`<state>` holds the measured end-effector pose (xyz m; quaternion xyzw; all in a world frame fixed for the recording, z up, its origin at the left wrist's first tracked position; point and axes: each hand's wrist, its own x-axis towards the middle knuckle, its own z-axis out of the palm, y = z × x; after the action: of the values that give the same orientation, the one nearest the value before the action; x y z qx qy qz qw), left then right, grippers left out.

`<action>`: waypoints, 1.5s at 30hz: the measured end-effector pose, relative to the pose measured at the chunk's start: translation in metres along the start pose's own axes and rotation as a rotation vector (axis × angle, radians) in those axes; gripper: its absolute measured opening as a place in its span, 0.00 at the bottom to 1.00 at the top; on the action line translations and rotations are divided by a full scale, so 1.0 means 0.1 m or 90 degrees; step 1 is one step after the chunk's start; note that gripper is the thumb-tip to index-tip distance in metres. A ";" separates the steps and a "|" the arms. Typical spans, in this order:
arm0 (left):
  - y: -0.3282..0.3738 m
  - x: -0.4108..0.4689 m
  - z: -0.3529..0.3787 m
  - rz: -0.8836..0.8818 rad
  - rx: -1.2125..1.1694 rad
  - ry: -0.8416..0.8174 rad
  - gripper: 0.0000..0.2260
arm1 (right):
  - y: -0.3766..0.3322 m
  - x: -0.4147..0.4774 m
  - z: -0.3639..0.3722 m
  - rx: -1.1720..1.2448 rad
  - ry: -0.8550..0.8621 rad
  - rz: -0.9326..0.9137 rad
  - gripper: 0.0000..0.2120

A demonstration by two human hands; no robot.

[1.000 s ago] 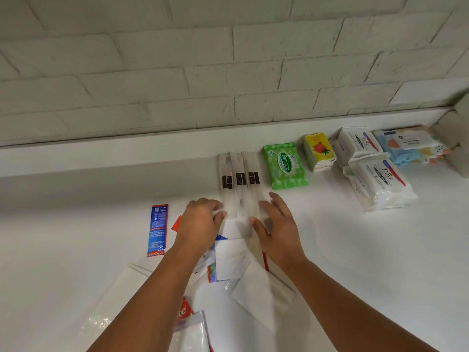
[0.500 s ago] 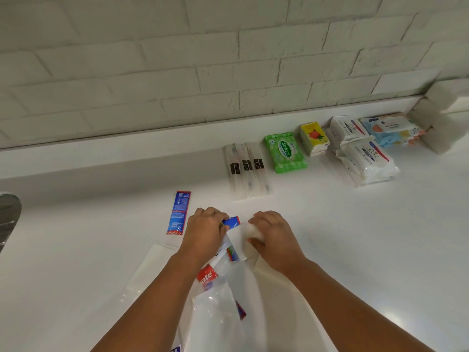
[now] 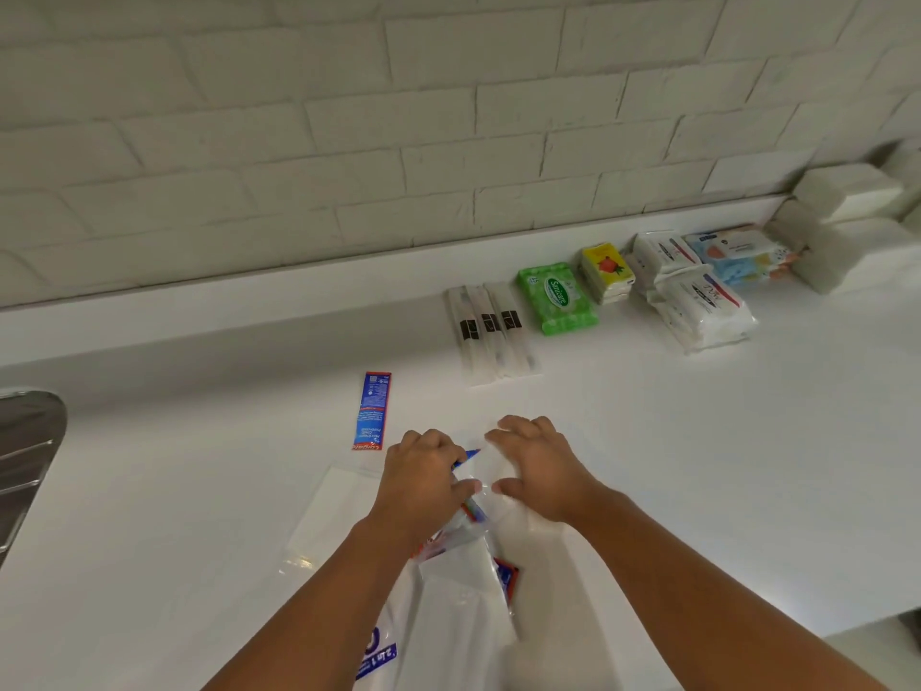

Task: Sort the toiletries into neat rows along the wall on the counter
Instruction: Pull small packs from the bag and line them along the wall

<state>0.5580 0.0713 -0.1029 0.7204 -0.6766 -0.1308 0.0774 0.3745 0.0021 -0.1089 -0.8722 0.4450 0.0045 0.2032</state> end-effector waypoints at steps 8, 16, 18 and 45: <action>0.18 0.01 -0.05 -0.034 0.001 0.007 0.15 | -0.05 0.09 -0.21 -0.064 -0.042 -0.002 0.32; 0.20 0.05 -0.25 -0.061 -0.238 0.013 0.06 | -0.02 0.11 -0.46 0.005 -0.010 -0.008 0.11; 0.19 0.12 -0.37 -0.088 -0.301 0.047 0.07 | -0.01 0.16 -0.54 0.041 -0.018 -0.013 0.11; -0.48 1.44 -0.40 -0.376 -0.625 0.333 0.05 | -0.12 1.75 -0.64 0.501 0.170 0.091 0.12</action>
<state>0.6229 -0.0710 -0.0903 0.7654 -0.2690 -0.2617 0.5228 0.4783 -0.1503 -0.0792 -0.6879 0.4950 -0.2648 0.4602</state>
